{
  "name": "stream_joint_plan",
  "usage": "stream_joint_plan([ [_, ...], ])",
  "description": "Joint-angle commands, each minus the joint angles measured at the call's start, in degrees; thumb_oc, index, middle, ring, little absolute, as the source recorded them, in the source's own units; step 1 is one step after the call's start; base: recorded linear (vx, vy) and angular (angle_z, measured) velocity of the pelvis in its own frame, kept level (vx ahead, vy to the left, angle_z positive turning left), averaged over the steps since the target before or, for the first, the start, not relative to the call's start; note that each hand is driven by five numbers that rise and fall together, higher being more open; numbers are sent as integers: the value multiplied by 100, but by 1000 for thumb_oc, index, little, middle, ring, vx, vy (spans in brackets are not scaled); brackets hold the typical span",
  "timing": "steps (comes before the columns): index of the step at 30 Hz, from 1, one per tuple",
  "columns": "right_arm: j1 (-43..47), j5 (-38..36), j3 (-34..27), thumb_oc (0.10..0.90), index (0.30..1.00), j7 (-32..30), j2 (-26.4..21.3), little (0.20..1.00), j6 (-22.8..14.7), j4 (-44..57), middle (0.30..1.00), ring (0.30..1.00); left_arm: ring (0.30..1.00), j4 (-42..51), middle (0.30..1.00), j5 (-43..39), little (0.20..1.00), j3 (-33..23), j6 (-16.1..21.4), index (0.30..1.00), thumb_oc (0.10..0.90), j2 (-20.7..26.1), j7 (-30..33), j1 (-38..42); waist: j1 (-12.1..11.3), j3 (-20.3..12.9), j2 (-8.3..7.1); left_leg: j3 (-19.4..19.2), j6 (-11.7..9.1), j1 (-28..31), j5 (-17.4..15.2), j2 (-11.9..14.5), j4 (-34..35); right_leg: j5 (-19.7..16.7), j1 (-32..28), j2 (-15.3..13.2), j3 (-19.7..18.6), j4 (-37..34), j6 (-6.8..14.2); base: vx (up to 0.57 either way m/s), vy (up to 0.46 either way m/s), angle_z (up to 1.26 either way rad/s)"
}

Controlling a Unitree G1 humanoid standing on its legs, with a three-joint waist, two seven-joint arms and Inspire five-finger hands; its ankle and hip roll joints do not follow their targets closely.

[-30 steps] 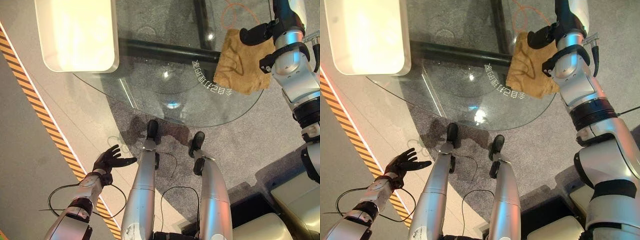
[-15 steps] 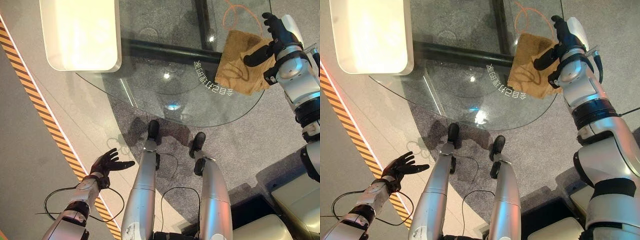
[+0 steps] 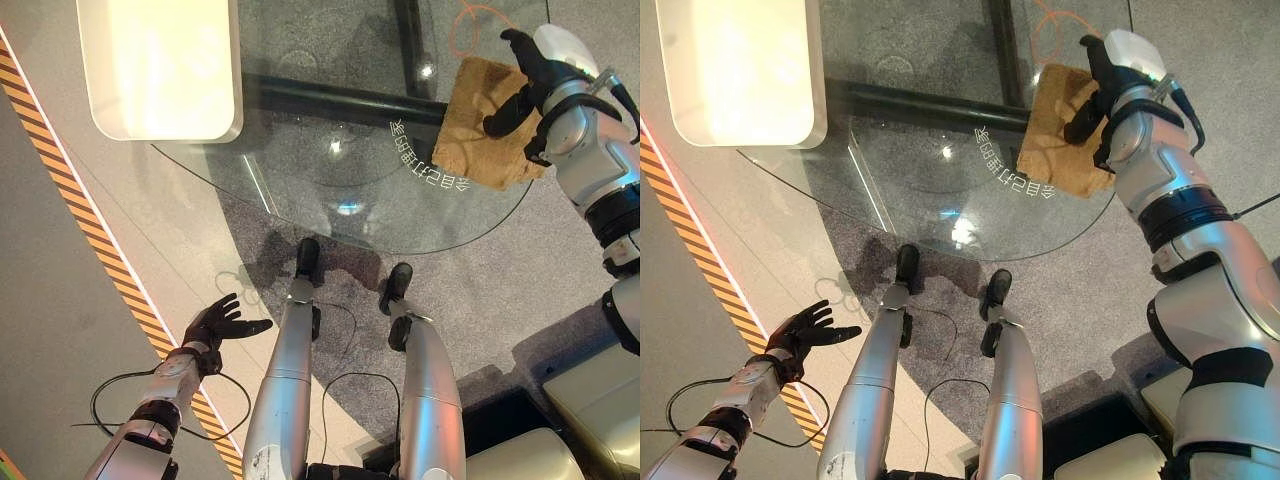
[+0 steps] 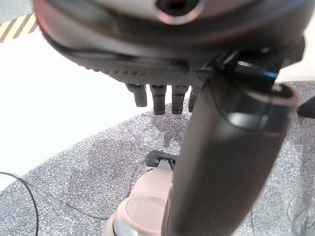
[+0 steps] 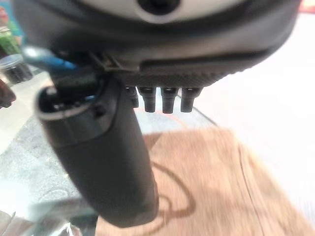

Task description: Wipe the table with a cloth and put it in the basket.

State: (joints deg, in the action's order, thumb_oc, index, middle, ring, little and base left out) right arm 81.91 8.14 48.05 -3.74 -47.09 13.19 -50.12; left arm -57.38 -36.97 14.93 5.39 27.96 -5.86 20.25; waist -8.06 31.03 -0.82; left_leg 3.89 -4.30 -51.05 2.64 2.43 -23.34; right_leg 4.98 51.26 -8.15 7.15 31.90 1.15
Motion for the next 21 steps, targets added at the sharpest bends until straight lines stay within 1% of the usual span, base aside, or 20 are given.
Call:
stream_joint_plan([
  [1,730,395,330,800,900,-13,-559,900,26,177,900,900,900,-14,900,134,900,11,-39,900,800,207,-35,-472,-19,-123,230,124,95,98,-310,132,-251,-156,-245,-277,255,-305,172,0,0,0],
  [6,754,507,429,800,900,302,-540,900,118,253,900,900,900,26,900,161,900,-1,-57,900,800,205,-39,-515,-49,-123,234,127,97,94,-301,127,-245,-144,-220,-288,275,-261,162,0,0,0],
  [11,637,404,386,800,900,531,-520,900,158,257,900,900,900,41,900,188,900,-18,-82,900,800,213,-71,-519,-58,-123,239,124,104,85,-300,130,-253,-124,-194,-301,280,-216,153,0,0,0],
  [14,598,358,339,800,900,607,-518,900,177,172,900,900,900,43,900,204,900,-15,-88,900,800,201,-68,-518,-58,-123,253,123,107,65,-293,125,-262,-131,-159,-304,269,-196,147,0,0,0],
  [21,523,516,250,800,900,699,-560,900,213,-43,900,900,900,17,900,217,900,-10,-28,900,800,179,-121,-558,-53,-123,294,110,113,53,-279,112,-248,-144,-110,-313,247,-183,140,0,0,0],
])
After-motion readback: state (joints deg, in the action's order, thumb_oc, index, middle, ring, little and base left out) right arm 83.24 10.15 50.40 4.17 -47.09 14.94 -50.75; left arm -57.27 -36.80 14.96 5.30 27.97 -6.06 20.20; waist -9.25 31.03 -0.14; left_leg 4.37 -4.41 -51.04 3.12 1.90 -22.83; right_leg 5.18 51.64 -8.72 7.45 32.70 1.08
